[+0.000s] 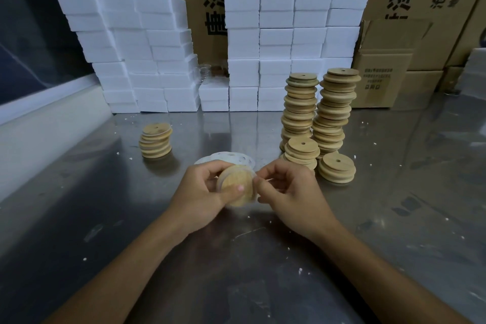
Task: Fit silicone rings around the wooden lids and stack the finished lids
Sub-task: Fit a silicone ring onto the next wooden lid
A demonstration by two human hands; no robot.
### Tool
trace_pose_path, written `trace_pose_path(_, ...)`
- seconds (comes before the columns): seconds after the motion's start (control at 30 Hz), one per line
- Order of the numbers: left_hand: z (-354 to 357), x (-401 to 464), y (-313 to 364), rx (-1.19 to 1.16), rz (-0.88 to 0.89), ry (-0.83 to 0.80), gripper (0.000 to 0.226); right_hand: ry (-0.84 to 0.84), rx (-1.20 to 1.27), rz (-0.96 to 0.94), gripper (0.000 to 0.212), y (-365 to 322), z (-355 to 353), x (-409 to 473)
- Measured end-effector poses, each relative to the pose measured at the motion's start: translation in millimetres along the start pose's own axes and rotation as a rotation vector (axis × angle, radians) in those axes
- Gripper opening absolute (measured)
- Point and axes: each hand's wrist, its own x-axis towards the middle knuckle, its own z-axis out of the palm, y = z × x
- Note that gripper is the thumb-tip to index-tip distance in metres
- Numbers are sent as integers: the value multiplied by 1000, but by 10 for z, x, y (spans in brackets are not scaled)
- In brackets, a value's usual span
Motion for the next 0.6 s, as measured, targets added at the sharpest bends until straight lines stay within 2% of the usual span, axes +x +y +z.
trace_pose_path(0.13,-17,14,-2,-11,12,-2,20,7,-51,-38,6,4,-5,12)
trace_pose_path(0.4,-148,27,43,-194,-66,-103,28,-47,142,36,7,-93,-56,30)
trace_pose_path(0.6,-120,16,21,-298,-150,-47,30,-76,111,37,6,-72,-49,9)
